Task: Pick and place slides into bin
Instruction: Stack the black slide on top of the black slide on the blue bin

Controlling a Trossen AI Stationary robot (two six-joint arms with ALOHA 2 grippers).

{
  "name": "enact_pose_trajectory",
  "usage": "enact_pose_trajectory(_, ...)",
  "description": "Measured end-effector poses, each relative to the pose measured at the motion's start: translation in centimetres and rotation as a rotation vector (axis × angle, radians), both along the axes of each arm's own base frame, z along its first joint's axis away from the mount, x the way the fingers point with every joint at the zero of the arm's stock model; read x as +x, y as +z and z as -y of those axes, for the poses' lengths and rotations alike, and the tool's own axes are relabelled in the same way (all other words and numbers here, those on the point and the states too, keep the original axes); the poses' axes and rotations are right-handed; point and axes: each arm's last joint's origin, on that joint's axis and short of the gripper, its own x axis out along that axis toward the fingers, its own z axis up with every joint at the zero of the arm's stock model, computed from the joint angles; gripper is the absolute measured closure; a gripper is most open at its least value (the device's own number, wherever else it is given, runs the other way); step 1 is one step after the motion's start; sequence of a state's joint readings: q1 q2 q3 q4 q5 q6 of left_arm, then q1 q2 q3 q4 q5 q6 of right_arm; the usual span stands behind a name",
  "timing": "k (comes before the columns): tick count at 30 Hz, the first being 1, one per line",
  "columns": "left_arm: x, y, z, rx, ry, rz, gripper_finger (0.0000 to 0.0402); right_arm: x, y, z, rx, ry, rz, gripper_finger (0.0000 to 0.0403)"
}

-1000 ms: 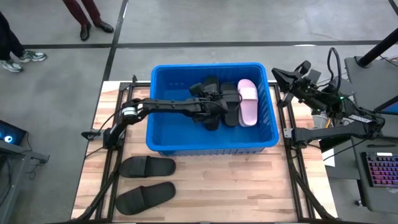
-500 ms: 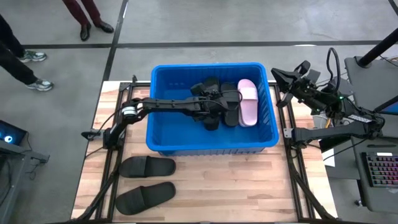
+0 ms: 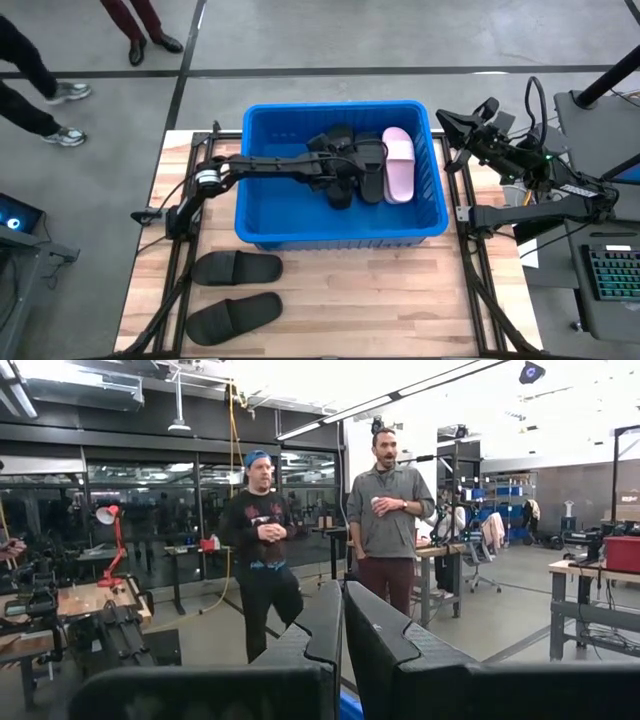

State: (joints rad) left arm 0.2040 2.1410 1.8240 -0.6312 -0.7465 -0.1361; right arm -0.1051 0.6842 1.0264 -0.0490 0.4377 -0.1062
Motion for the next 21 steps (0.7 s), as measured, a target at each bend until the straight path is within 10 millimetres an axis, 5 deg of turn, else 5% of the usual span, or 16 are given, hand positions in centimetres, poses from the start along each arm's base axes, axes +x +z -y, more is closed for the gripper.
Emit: enact_pose_trajectory(21,0.1,0.9,0.1,-0.076,-0.073,0.025,0.0071,0.0,0.0,0.0,-0.006,-0.002,-0.004,0.0394)
